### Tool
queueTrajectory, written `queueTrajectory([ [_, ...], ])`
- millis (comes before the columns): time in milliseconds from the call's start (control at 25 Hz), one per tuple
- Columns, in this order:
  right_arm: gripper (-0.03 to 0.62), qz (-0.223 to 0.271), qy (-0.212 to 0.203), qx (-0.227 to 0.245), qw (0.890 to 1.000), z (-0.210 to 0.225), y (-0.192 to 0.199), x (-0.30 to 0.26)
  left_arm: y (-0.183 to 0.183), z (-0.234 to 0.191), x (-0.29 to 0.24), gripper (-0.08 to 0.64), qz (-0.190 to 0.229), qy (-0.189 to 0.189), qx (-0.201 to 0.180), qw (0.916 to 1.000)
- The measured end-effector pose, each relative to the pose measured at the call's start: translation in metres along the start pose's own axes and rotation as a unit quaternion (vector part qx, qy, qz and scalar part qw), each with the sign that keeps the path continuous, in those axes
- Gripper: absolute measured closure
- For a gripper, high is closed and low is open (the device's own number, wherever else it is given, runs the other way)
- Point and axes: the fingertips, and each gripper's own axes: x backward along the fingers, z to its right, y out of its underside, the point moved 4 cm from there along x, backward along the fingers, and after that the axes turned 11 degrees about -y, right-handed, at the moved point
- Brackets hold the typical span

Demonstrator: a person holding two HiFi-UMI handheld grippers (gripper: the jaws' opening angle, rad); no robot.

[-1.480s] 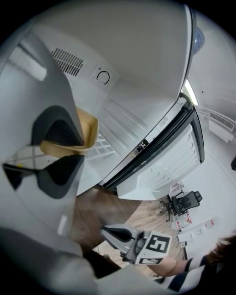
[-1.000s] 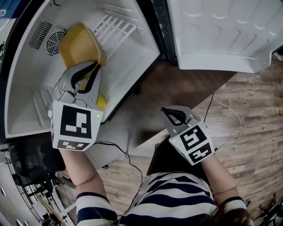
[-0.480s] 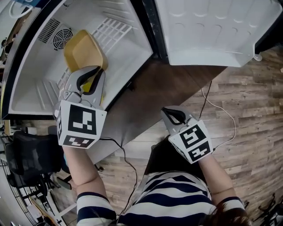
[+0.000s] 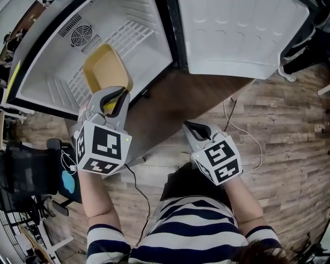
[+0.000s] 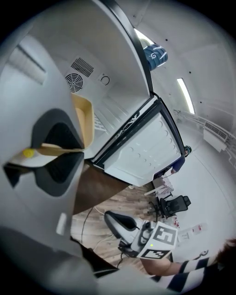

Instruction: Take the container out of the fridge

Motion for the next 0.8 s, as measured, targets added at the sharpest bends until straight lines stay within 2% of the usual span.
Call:
queueTrajectory([
  [320,0.595,0.007,0.006,0.019,1.0,-0.004,-0.006,0.02,0.009,0.026,0.032,0.56,-0.013,-0.01,0.041,0.999],
  [640,0.595,0.011,0.007,0.031,0.999,-0.005,-0.01,0.035,0.003,0.049,0.062,0.56,-0.002,-0.036,0.069,0.997],
  [800,0.595,0.016,0.007,0.035,0.999,-0.004,-0.012,0.039,0.004,0.064,0.071,0.56,-0.001,-0.041,0.095,0.9946],
])
